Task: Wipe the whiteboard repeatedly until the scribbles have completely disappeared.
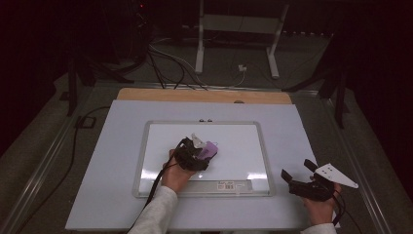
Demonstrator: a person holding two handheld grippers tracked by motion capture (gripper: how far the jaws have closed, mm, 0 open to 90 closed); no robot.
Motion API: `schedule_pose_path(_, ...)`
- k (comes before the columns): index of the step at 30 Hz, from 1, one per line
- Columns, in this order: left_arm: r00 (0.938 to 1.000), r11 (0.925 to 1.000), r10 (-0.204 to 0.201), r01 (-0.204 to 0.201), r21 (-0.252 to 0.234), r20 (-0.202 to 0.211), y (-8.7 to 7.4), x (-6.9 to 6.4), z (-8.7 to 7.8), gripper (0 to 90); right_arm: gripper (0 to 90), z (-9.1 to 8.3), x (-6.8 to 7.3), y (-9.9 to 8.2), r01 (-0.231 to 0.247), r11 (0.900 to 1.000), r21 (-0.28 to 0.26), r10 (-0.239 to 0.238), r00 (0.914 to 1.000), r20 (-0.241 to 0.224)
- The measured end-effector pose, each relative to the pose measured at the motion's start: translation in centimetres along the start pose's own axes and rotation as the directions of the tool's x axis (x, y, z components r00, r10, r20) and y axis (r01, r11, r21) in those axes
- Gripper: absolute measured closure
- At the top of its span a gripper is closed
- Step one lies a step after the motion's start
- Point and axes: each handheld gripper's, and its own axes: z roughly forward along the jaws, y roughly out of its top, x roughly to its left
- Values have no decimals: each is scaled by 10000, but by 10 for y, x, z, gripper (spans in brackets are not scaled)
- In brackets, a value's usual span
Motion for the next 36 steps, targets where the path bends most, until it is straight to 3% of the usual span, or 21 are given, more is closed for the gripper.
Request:
schedule_pose_path(7,9946,9991,-403,413,80,-952,-1,19,-2,420,0,-1,-1,0,5,10000,-14,-5,10000,8)
schedule_pose_path(10,9875,9972,-710,735,127,-1404,-3,33,-3,420,0,0,-1,0,-7,10000,-8,7,10000,5)
schedule_pose_path(15,9707,9908,-1290,1344,132,-2027,-7,52,-7,420,0,0,-1,0,-6,10000,-2,6,10000,5)
schedule_pose_path(17,9653,9879,-1476,1545,154,-2153,-9,57,-8,420,0,0,-1,0,-4,10000,3,4,10000,0)
schedule_pose_path(19,9643,9853,-1626,1698,166,-2090,-9,58,-8,420,0,0,-1,0,7,10000,15,-7,10000,-5)
schedule_pose_path(21,9640,9870,-1529,1601,160,-2177,-8,55,-7,420,0,0,0,0,2,10000,28,-2,10000,-10)
schedule_pose_path(23,9718,9872,-1544,1591,122,-1782,-8,52,-7,420,0,1,0,0,13,10000,42,-13,10000,-17)
schedule_pose_path(29,9920,9969,-753,772,148,-1017,-6,25,-5,420,0,1,1,0,31,10000,50,-31,10000,-36)
schedule_pose_path(33,9994,9999,-88,92,108,-343,-4,3,-5,420,0,1,1,0,40,10000,38,-40,10000,-24)
schedule_pose_path(36,9976,9981,607,-611,122,325,-2,-14,-5,420,0,1,1,0,18,10000,34,-18,10000,-25)
